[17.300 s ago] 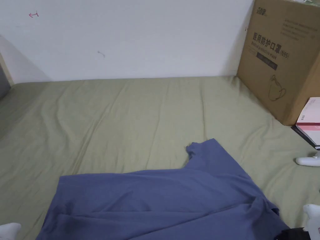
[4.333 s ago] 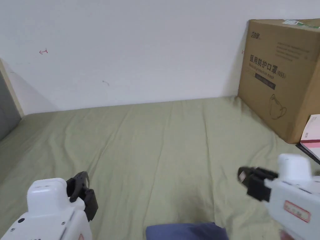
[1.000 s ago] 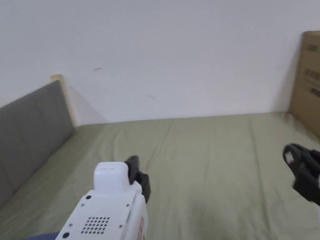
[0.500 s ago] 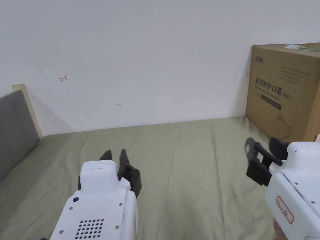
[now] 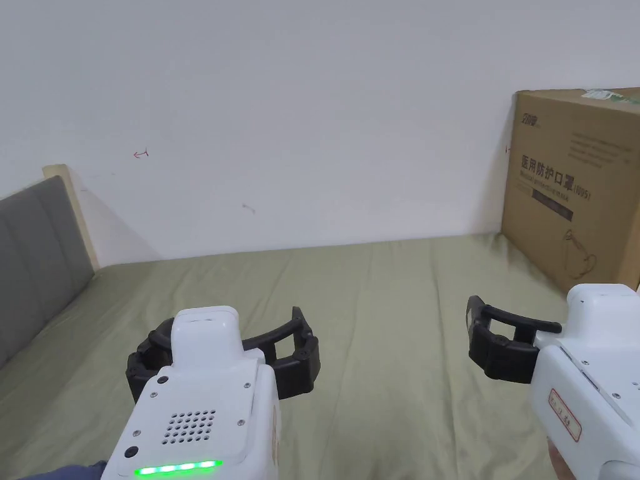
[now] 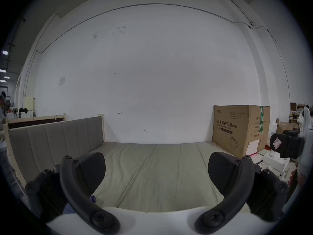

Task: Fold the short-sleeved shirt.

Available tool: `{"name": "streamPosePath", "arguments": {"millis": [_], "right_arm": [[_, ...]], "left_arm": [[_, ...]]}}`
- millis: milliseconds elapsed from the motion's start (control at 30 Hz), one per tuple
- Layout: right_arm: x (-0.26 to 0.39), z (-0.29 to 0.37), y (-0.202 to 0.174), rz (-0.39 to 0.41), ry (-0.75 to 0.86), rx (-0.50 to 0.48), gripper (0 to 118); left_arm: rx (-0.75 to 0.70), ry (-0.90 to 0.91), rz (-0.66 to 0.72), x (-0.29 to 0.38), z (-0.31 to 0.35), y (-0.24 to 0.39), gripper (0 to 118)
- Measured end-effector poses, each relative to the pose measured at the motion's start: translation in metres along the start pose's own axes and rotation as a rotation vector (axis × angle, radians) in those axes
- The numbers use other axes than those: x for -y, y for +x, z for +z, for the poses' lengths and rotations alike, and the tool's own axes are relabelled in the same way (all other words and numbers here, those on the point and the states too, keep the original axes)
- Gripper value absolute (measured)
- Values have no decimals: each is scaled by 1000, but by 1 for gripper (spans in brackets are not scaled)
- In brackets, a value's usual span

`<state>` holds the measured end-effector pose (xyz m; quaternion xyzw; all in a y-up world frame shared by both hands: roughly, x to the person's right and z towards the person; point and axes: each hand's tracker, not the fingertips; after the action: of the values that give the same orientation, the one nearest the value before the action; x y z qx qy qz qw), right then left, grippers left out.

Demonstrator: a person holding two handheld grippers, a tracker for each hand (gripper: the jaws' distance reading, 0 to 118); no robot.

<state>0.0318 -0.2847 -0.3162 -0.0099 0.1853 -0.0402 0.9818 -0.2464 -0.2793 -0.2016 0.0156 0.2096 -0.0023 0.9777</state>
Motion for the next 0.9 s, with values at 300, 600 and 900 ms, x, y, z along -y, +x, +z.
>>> {"name": "streamPosePath", "arguments": {"millis": [300, 600, 900], "right_arm": [[4, 0, -17, 62, 8, 18, 118], [2, -3, -23, 56, -4, -1, 118], [6, -4, -25, 50, -45, -7, 118]], "left_arm": [[-5, -5, -29, -3, -4, -6, 118], [37, -41, 5, -1, -7, -6, 118], [87, -60, 71, -3, -5, -9, 118]]}}
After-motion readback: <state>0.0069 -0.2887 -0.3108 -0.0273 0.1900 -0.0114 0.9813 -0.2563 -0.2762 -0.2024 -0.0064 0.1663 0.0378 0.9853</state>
